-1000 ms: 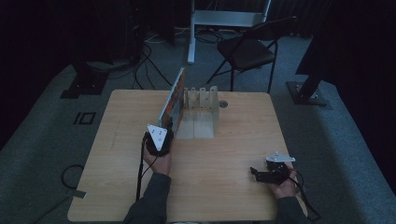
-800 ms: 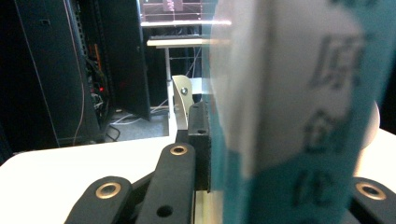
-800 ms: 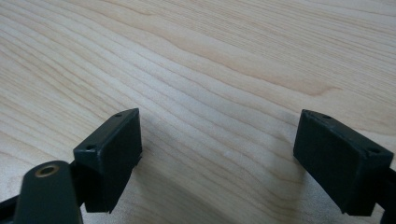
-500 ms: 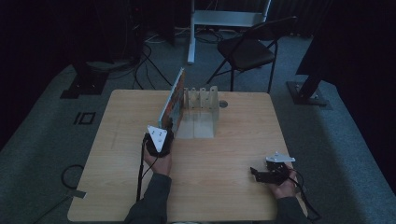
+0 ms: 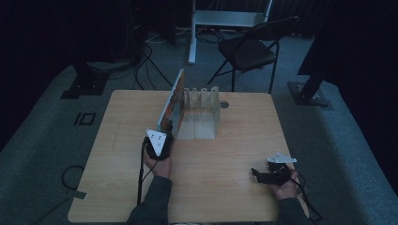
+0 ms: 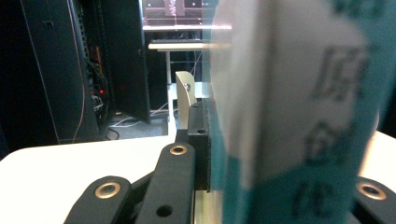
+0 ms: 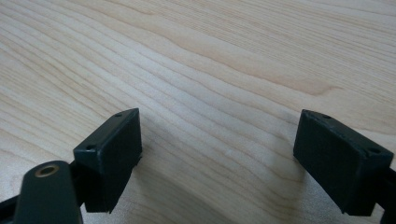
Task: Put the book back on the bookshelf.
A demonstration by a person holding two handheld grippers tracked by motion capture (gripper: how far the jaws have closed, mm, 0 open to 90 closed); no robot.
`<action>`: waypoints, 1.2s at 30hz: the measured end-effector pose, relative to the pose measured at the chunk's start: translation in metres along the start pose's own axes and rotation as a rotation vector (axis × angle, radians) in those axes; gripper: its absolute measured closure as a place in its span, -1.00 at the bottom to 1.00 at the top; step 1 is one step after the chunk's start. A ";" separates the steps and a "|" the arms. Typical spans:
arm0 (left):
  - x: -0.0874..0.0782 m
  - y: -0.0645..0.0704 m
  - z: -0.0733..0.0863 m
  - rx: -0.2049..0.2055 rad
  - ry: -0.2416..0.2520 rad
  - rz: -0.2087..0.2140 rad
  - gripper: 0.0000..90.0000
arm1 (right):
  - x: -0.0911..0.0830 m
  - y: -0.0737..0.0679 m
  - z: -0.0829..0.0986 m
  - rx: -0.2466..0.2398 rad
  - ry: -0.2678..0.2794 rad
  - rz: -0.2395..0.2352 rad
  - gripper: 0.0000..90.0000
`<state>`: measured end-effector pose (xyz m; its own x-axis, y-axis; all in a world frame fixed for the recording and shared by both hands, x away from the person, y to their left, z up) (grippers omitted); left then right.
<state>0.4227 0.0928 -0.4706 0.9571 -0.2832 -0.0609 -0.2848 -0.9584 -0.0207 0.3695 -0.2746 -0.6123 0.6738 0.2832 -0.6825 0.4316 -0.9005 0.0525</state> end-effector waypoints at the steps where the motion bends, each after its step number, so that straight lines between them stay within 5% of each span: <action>1: 0.000 0.000 0.000 -0.004 0.003 0.000 0.80 | 0.000 0.000 0.000 0.000 0.000 0.000 -0.67; 36: -0.003 -0.011 0.015 -0.028 0.004 0.007 0.68 | 0.000 -0.001 0.000 -0.001 0.002 -0.001 -0.67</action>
<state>0.4221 0.1043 -0.4855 0.9553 -0.2902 -0.0566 -0.2903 -0.9569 0.0076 0.3691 -0.2742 -0.6123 0.6746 0.2844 -0.6812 0.4325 -0.9001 0.0525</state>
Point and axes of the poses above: each handheld gripper's, and its own axes: x roughly forward along the jaws, z roughly out of its underside, y roughly to its right, the point moved 9 cm from there along x, roughly forward along the jaws, and after that the axes turned 5 degrees about z, right-handed, at the moved point
